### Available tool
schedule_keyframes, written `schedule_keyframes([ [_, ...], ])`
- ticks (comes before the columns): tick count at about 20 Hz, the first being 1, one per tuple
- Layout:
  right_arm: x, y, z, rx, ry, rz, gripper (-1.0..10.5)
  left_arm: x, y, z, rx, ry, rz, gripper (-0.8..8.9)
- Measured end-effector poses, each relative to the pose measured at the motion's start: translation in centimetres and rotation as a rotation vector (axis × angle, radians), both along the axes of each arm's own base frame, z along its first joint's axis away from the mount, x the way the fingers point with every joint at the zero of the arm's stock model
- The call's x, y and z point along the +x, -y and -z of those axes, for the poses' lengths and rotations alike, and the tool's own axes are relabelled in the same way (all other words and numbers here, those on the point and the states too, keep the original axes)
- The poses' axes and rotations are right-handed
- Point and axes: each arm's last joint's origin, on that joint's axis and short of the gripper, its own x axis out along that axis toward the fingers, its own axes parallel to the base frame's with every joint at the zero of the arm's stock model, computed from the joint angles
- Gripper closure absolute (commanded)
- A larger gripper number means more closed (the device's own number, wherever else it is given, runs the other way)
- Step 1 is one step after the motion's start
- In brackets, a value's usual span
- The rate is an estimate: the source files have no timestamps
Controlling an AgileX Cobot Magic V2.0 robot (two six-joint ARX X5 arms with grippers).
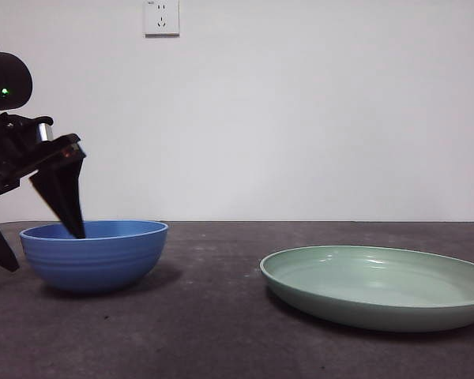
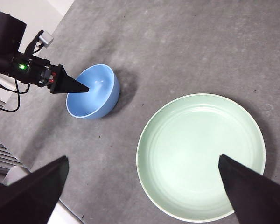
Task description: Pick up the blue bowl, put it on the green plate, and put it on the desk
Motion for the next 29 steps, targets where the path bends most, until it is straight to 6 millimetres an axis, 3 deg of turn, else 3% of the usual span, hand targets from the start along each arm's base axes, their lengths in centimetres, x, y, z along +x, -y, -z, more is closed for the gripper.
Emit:
schedule_keyframes([
  [7, 0.0, 0.0, 0.0, 0.000, 0.000, 0.000, 4.3, 0.0, 0.2, 0.0, 0.023, 0.007, -0.001, 7.61],
  [12, 0.0, 0.0, 0.0, 0.000, 0.000, 0.000, 4.3, 0.6, 0.9, -1.1, 0.050, 0.042, 0.012, 7.99],
  [16, 0.0, 0.0, 0.0, 0.000, 0.000, 0.000, 4.3, 1.5, 3.2, -4.3, 0.089, 0.111, 0.066, 7.99],
  [19, -0.7, 0.0, 0.1, -0.002, -0.026, 0.002, 4.3, 1.9, 6.3, -8.1, 0.083, 0.185, 0.137, 7.99],
  [22, -2.0, 0.1, -0.1, -0.023, -0.027, 0.022, 4.3, 2.0, 10.4, -10.7, 0.059, 0.204, 0.223, 7.99],
  [29, -6.1, 0.3, -0.3, -0.090, -0.022, 0.093, 4.3, 2.8, 22.0, -9.0, 0.075, 0.106, 0.461, 7.99],
])
